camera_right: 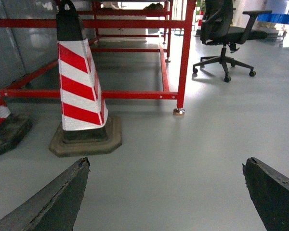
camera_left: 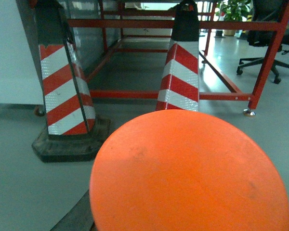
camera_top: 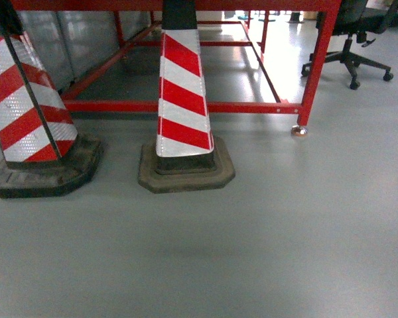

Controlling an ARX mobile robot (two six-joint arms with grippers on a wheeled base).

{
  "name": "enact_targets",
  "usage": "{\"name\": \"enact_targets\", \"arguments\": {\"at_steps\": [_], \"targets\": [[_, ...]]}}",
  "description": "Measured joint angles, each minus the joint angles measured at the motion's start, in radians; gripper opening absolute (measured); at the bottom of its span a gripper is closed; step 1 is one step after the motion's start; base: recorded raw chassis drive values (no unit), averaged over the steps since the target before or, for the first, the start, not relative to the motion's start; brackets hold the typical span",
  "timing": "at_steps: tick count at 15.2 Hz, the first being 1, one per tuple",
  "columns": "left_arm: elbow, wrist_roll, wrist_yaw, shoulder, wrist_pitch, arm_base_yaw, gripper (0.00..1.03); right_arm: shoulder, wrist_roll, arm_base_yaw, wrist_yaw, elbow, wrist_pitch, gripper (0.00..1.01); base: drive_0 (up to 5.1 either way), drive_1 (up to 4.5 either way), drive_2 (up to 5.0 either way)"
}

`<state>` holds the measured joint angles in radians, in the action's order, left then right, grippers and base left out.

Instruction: Pick capacitor and pack into box

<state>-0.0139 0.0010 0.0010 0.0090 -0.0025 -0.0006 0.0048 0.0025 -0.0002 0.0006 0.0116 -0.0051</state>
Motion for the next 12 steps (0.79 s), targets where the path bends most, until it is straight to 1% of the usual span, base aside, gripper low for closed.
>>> {"name": "enact_targets", "arguments": {"at_steps": [12], "targets": [[0.0, 0.0, -0.001, 0.0, -0.004, 0.0, 0.43, 0.0, 0.0, 0.0, -0.001, 0.0, 0.0, 0.98, -5.0, 2.46, 2.5]]}}
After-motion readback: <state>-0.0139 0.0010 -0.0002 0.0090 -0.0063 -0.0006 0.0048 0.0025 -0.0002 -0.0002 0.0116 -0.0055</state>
